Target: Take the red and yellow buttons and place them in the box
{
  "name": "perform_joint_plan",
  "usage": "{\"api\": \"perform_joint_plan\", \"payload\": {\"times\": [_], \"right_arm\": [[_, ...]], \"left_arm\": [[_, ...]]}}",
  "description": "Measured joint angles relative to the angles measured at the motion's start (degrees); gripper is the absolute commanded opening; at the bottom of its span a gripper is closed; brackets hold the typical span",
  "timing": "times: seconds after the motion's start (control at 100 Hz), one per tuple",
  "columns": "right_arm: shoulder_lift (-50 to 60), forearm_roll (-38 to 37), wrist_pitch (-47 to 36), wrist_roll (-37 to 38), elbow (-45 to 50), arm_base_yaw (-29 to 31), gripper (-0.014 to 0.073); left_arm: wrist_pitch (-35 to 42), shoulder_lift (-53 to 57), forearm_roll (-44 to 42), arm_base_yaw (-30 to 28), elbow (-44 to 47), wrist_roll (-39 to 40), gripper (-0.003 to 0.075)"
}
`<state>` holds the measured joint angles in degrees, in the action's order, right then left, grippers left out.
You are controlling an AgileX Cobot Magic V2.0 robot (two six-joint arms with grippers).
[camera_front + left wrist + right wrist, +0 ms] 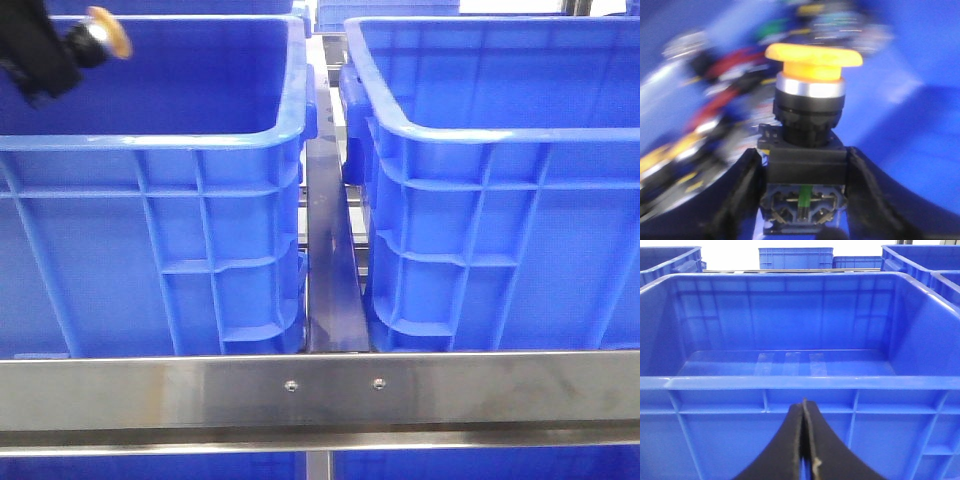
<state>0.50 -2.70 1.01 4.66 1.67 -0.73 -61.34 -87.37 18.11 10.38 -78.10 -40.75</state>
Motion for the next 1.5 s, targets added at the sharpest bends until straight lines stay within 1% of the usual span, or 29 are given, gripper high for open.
{"api": "perform_joint_plan", "payload": {"times": [0.18, 0.4, 0.52, 0.6, 0.71, 0.82, 0.93, 1.0, 1.04, 1.06, 1.07, 1.09, 1.11, 1.13, 1.15, 1.16, 1.18, 1.25, 1.28, 1.37, 1.499], "right_arm": [[0.00, 0.00, 0.00, 0.00, 0.00, 0.00, -0.0057], [0.00, 0.00, -0.12, 0.00, 0.00, 0.00, -0.0055], [0.00, 0.00, -1.01, 0.11, -0.44, -0.10, -0.0038], [0.00, 0.00, 1.99, 0.20, -3.07, -0.10, -0.0038], [-1.12, 0.00, 7.90, 0.20, -9.49, -0.50, -0.0048], [-6.20, 0.00, 14.00, 0.23, -16.40, -1.16, -0.0048], [-13.19, 0.81, 19.80, 0.23, -22.19, -1.81, -0.0027], [-17.64, 1.65, 21.91, 0.23, -25.44, -2.29, 0.0065], [-19.73, 2.29, 22.50, 0.23, -27.16, -2.55, 0.0176], [-20.96, 2.70, 22.62, 0.23, -28.01, -2.79, 0.0214], [-21.75, 2.70, 22.72, 0.23, -28.28, -2.88, 0.0253], [-22.94, 2.70, 23.02, 0.23, -29.13, -3.04, 0.0293], [-23.70, 3.21, 23.16, 0.23, -29.97, -3.34, 0.0372], [-24.88, 3.37, 23.15, 0.23, -30.79, -3.60, 0.0410], [-26.03, 3.79, 23.15, 0.23, -31.60, -3.91, 0.0482], [-26.77, 3.79, 23.18, 0.23, -31.90, -4.03, 0.0482], [-27.51, 4.23, 23.28, 0.33, -32.74, -4.37, 0.0545], [-31.21, 5.54, 24.06, 0.33, -35.77, -5.64, 0.0650], [-33.08, 6.06, 24.66, 0.33, -37.09, -6.22, 0.0668], [-38.13, 8.84, 28.10, 0.33, -41.92, -8.38, 0.0660], [-45.11, 16.16, 34.31, 0.33, -49.67, -12.07, 0.0657]], "left_arm": [[-2.43, 0.28, 5.05, 5.20, 0.23, -5.33, 0.0137], [-3.61, 0.28, 9.01, 10.86, 0.23, -8.03, 0.0137], [-4.72, 0.28, 13.09, 13.16, 0.23, -10.19, 0.0137], [-5.53, 0.28, 15.20, 14.27, 0.23, -11.60, 0.0137], [-5.88, 0.28, 16.52, 15.95, 0.23, -12.43, 0.0137], [-5.92, 0.37, 16.85, 17.74, 0.23, -12.92, 0.0137], [-6.34, 0.37, 16.99, 19.66, 0.23, -13.59, 0.0137], [-6.51, 0.37, 16.99, 20.64, 0.23, -13.79, 0.0137], [-6.61, 0.37, 17.08, 21.09, 0.23, -13.94, 0.0137], [-6.76, 0.37, 17.22, 21.20, 0.23, -13.94, 0.0137], [-6.76, 0.37, 17.23, 21.34, 0.23, -13.94, 0.0137], [-6.86, 0.37, 17.36, 21.47, 0.23, -13.94, 0.0137], [-6.90, 0.37, 17.50, 21.61, 0.23, -13.94, 0.0137], [-7.03, 0.37, 17.59, 21.80, 0.23, -13.94, 0.0137], [-7.02, 0.37, 17.73, 21.85, 0.23, -13.94, 0.0137], [-7.15, 0.37, 17.88, 21.85, 0.23, -14.04, 0.0137], [-7.24, 0.37, 18.03, 21.90, 0.23, -14.01, 0.0137], [-7.58, 0.37, 18.69, 21.90, 0.23, -14.16, 0.0137], [-7.61, 0.37, 18.84, 21.90, 0.23, -14.28, 0.0137], [-8.11, 0.37, 19.06, 21.90, 0.23, -14.36, 0.0137], [-8.26, 0.37, 19.14, 21.90, 0.23, -14.49, 0.0137]]}}
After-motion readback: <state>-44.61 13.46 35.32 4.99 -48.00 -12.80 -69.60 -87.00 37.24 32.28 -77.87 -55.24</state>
